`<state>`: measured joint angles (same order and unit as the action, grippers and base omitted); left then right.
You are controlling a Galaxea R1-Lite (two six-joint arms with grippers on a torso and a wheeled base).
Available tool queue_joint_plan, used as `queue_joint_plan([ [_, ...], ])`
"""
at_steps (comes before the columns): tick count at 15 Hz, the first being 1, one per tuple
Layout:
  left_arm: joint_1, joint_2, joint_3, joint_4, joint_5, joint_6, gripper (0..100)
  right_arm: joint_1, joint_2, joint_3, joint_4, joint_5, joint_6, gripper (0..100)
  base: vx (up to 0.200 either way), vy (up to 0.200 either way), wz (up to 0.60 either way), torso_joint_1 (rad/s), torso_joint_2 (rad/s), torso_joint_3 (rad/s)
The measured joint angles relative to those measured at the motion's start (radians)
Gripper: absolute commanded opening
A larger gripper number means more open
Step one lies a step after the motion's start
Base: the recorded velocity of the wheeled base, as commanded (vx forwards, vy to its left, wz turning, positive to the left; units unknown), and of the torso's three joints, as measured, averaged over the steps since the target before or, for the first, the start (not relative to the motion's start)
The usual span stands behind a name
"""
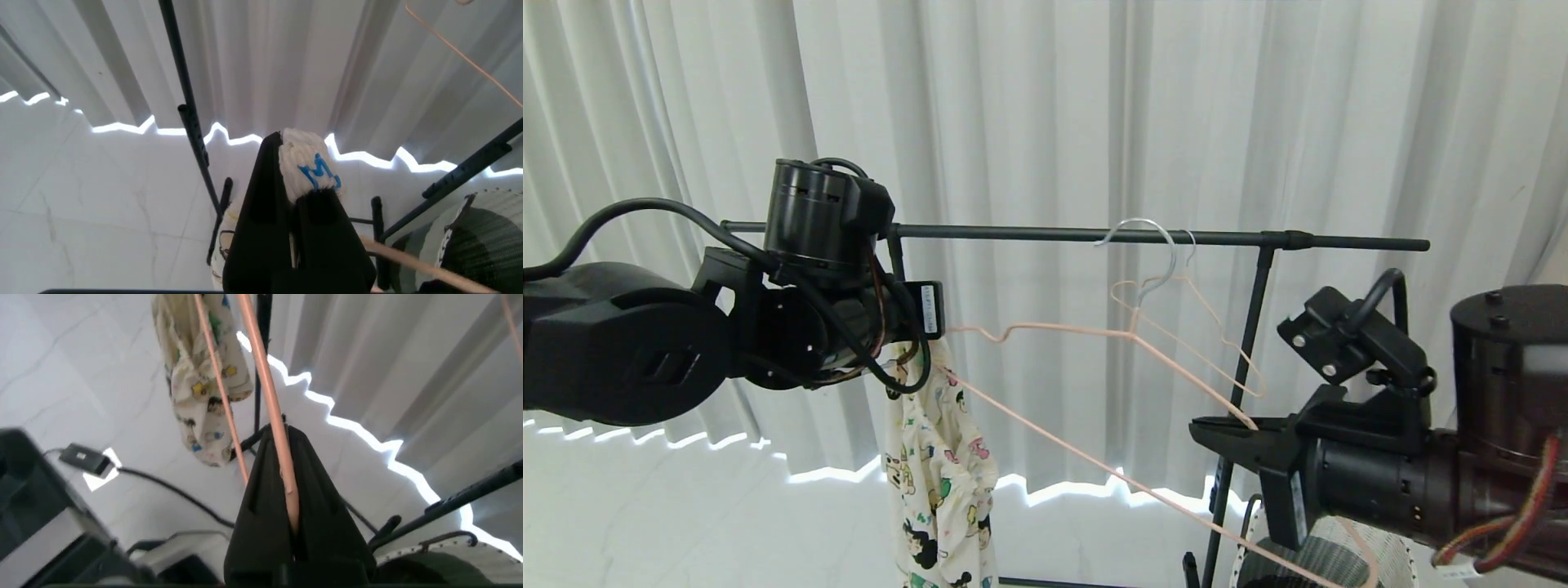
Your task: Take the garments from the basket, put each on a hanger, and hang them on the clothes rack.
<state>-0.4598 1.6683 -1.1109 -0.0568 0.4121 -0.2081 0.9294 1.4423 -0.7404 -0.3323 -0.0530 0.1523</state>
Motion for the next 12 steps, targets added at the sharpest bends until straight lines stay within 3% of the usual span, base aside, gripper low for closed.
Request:
queue_joint_plan([
  [5, -0.008, -0.009, 0.004, 0.0, 0.008, -0.003, 0, 0.0, 0.097, -0.064, -0.029, -0.019, 0.0, 0, 0.0, 0.0, 0.0, 0.0, 0.0, 0.0],
  [9, -0.048, -0.025, -0.024, 0.019, 0.013, -0.079, 0, 0.007, 0.146, -0.078, -0.032, -0.088, 0.005, 0, 0.0, 0.0, 0.0, 0.0, 0.0, 0.0],
  [12, -0.059, -0.053, -0.027, 0.044, 0.014, -0.111, 0, 0.01, 0.175, -0.1, -0.033, -0.099, 0.009, 0, 0.0, 0.0, 0.0, 0.0, 0.0, 0.0],
])
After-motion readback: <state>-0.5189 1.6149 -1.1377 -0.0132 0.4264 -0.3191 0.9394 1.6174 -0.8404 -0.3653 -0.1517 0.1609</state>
